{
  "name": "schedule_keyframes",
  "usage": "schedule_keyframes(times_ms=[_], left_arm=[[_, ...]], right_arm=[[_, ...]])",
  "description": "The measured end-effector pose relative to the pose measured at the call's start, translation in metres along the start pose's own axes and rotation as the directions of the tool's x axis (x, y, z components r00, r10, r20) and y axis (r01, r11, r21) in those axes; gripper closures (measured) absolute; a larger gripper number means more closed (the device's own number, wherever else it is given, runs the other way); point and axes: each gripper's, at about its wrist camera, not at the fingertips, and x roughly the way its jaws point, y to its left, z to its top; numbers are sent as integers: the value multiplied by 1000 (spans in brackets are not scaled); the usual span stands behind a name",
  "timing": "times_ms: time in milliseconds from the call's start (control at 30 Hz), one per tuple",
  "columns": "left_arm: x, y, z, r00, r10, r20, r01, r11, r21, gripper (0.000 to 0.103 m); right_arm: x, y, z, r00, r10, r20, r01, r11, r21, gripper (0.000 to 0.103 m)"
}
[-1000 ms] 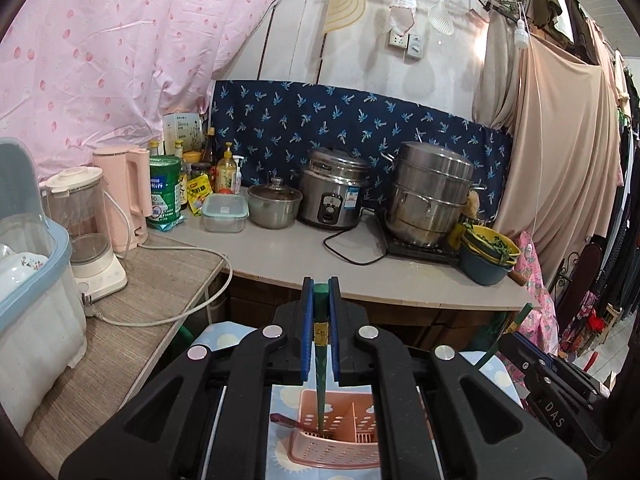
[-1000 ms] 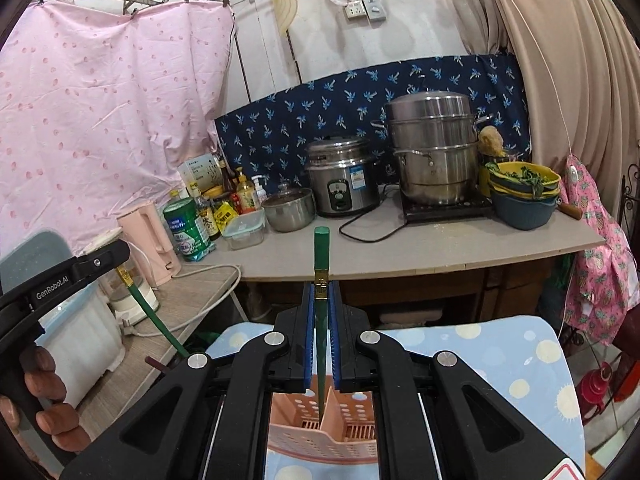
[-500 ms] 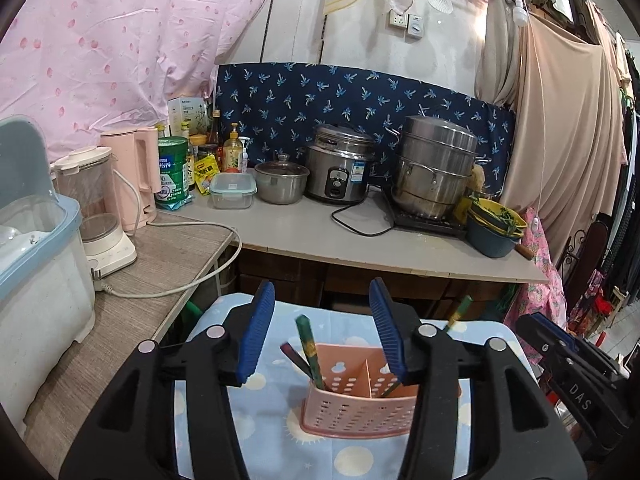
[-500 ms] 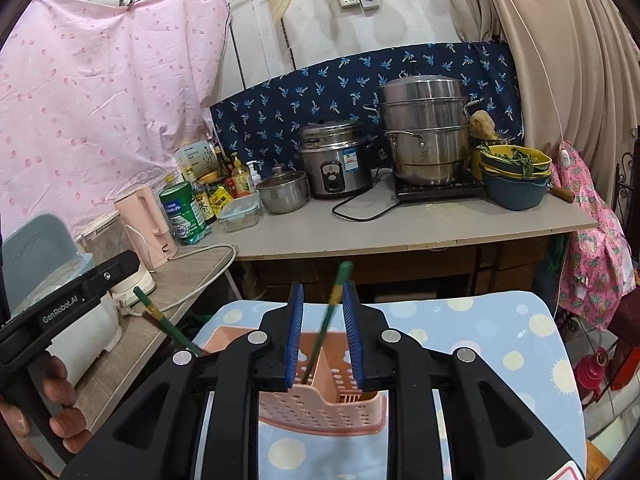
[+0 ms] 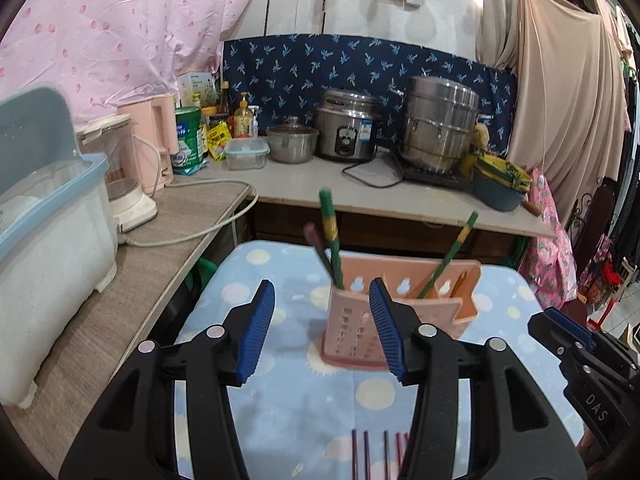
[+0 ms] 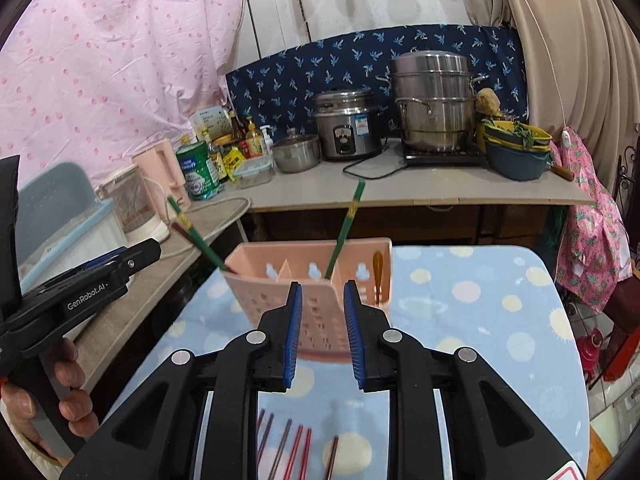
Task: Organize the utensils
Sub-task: 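Move both open grippers back to the remaining red chopsticks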
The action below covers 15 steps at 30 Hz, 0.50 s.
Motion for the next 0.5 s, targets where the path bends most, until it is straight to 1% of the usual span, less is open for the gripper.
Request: schedule_keyframes(times_ms=[200, 400, 500], left_arm=[[-3, 6, -37, 997, 30, -77, -30, 1000, 6, 56], [-11, 8, -67, 991, 59, -119, -56, 998, 32, 56], [-15, 9, -79, 988, 59, -143, -55, 998, 33, 56]], right_arm=[[-10, -5, -40, 997, -21, -70, 21, 1000, 2, 81], [-22, -8, -69, 993, -37, -113, 36, 999, -8, 81], [-27, -8, -82, 991, -38, -132, 38, 999, -9, 81]])
